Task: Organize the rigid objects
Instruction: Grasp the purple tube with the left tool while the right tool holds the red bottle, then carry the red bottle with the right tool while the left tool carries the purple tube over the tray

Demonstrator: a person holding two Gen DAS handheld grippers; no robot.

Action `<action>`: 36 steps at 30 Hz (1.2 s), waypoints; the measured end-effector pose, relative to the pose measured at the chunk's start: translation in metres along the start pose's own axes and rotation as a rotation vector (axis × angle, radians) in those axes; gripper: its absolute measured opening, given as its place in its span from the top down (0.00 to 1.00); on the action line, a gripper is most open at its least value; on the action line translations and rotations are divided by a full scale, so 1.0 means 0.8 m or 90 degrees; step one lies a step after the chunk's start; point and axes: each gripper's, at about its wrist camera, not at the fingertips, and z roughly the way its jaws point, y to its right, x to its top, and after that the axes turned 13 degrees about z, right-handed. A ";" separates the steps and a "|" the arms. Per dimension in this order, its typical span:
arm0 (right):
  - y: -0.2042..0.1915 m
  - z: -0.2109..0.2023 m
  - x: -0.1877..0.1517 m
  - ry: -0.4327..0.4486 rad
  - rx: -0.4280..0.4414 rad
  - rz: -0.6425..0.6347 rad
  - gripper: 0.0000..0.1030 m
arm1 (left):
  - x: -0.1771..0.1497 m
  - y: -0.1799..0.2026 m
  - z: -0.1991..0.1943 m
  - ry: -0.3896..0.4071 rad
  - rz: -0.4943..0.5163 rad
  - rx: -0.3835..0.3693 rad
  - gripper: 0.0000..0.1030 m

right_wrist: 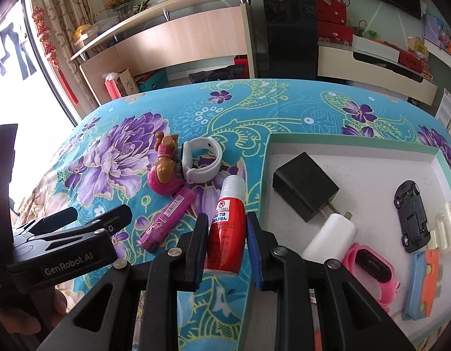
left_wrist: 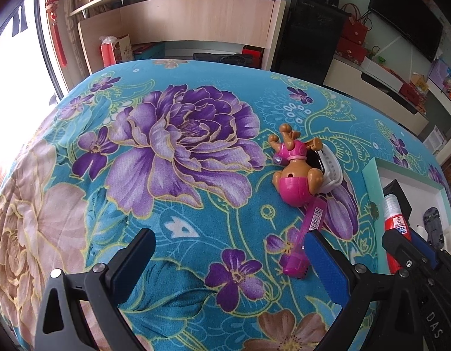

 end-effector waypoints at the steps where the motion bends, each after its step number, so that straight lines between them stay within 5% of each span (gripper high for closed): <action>1: 0.003 -0.004 0.002 0.006 -0.001 0.004 0.74 | 0.001 0.005 0.001 0.001 0.005 -0.003 0.00; 9: 0.028 -0.020 0.010 0.025 -0.006 0.036 0.74 | 0.008 0.050 0.019 -0.011 0.072 -0.022 0.12; 17: 0.042 -0.025 0.012 0.031 -0.001 0.056 0.74 | 0.009 0.082 0.034 -0.022 0.127 -0.015 0.43; 22: 0.049 -0.027 0.013 0.031 0.002 0.066 0.74 | 0.011 0.093 0.034 -0.019 0.141 -0.026 0.76; 30: 0.059 -0.029 0.014 0.030 0.006 0.079 0.74 | 0.012 0.092 0.021 -0.002 0.135 -0.031 0.79; 36: 0.071 -0.043 0.017 0.046 0.012 0.092 0.74 | 0.019 0.091 -0.016 0.060 0.125 -0.025 0.79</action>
